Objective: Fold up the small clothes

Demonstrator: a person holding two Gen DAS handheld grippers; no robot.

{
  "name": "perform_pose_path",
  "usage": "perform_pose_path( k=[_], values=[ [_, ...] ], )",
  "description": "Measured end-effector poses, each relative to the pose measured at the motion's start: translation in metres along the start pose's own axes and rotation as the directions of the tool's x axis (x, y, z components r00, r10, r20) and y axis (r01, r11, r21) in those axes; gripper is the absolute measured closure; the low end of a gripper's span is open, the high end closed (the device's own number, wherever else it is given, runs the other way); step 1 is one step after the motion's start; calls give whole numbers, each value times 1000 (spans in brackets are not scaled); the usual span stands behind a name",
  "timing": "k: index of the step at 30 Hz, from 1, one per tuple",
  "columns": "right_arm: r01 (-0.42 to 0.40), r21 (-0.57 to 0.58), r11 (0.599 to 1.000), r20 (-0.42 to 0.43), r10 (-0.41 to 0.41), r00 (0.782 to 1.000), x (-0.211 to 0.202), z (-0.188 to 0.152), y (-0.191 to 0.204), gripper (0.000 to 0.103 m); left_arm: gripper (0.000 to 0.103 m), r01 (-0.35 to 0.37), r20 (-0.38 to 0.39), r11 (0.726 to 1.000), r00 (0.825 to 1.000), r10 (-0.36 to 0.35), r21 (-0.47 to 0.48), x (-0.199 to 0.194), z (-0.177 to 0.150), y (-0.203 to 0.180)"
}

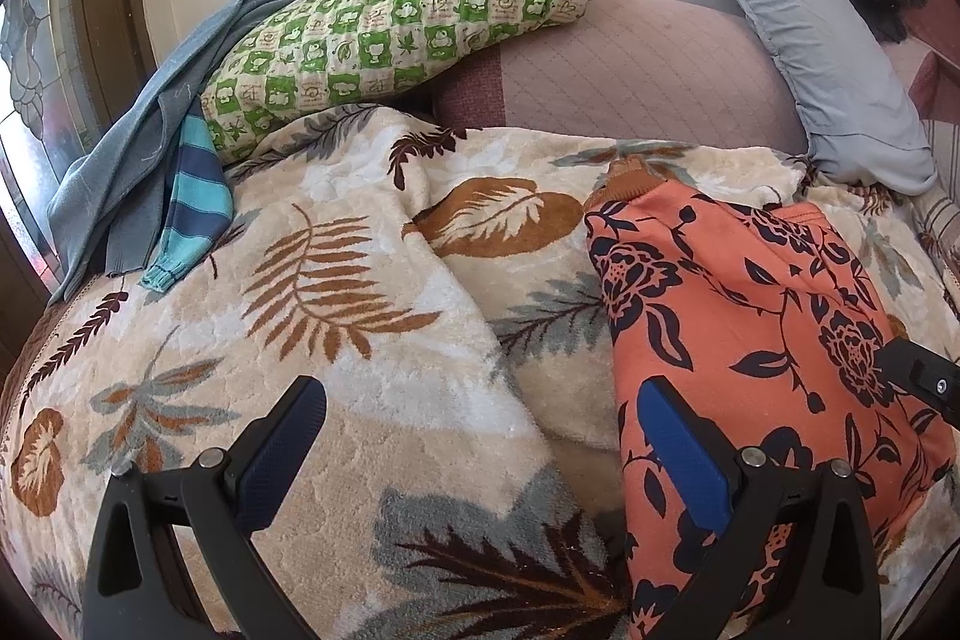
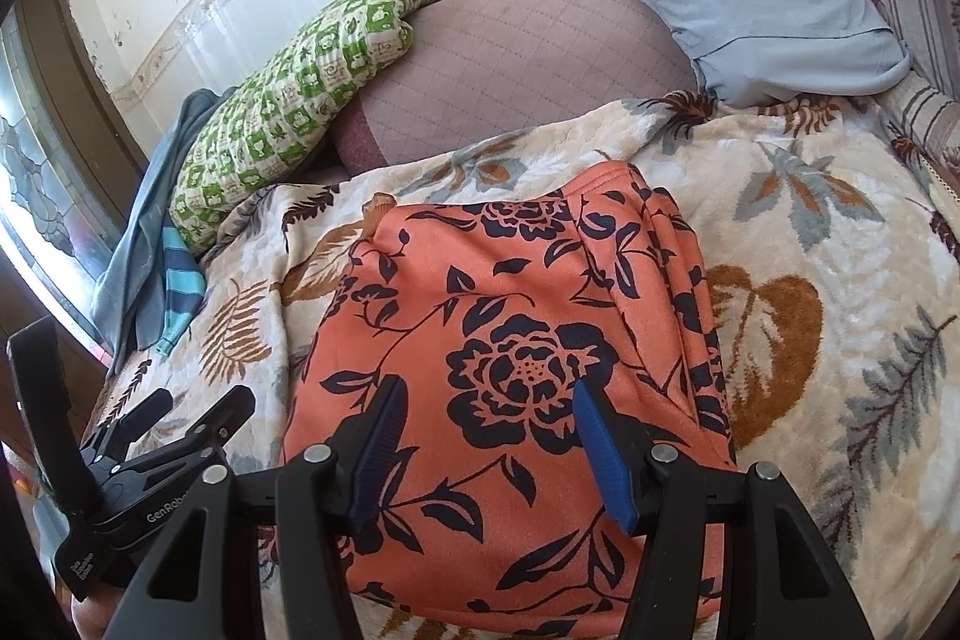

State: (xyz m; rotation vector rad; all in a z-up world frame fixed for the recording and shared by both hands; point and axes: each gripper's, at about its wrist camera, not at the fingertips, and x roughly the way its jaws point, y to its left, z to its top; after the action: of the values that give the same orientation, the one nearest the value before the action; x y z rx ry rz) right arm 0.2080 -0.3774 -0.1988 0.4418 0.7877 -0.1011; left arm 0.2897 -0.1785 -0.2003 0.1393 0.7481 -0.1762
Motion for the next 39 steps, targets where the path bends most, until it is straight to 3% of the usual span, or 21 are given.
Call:
perform_pose_path(
  k=[23,39],
  values=[
    [53,-35,998,33,-52,998,-22,-1,-28,42,0,64,44,995,997,-67,72,-13,-3,-25],
    [35,-101,994,58,-29,998,-35,-2,13,42,0,100,89,995,991,-99,-9,-31,6,-6]
  ],
)
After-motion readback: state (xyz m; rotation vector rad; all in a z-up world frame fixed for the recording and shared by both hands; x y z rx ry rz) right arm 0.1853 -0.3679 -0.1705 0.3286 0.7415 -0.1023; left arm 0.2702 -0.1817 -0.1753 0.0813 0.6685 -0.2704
